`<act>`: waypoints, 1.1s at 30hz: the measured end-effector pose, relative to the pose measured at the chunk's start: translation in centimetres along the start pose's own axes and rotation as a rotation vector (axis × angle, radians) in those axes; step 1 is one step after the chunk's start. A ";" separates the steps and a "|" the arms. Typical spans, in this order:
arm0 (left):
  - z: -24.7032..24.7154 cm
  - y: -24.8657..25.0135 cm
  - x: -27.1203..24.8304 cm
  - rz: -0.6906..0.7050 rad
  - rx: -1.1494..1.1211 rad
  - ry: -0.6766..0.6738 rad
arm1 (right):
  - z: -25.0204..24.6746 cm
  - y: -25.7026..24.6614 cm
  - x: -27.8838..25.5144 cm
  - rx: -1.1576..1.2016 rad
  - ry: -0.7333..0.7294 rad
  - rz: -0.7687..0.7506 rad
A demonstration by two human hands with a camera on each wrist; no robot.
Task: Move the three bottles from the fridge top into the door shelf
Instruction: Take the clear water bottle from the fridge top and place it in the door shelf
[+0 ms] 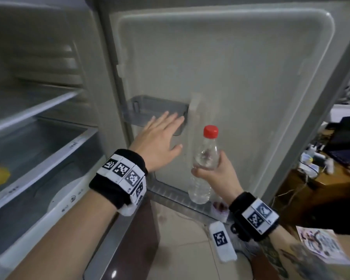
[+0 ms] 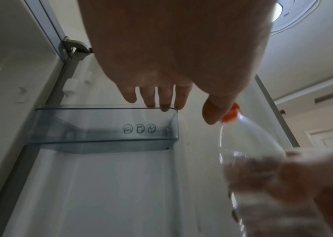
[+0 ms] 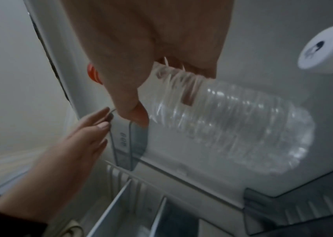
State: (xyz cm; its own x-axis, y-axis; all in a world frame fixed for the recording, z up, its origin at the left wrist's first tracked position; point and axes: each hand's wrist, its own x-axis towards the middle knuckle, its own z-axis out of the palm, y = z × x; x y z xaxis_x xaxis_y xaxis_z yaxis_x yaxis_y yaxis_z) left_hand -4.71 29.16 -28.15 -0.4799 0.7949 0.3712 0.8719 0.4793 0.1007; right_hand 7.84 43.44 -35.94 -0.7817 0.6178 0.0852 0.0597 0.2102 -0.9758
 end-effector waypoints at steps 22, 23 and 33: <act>1.5 1.9 2.4 -0.056 -0.041 0.027 | 0.3 7.5 5.8 -0.433 0.080 0.054; 1.6 1.9 2.5 -0.059 -0.041 0.029 | 0.2 7.6 5.9 -0.429 0.101 0.047; 2.0 2.1 3.0 -0.069 -0.015 0.059 | -0.9 7.6 7.0 -0.841 -0.091 0.168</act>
State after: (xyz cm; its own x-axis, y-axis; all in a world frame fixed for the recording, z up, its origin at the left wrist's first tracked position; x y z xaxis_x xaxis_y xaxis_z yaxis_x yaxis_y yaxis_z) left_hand -4.49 33.25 -28.68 -0.5326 0.7367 0.4167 0.8386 0.5261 0.1416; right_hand 3.37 50.03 -42.59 -0.7656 0.6357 -0.0988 0.5911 0.6345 -0.4980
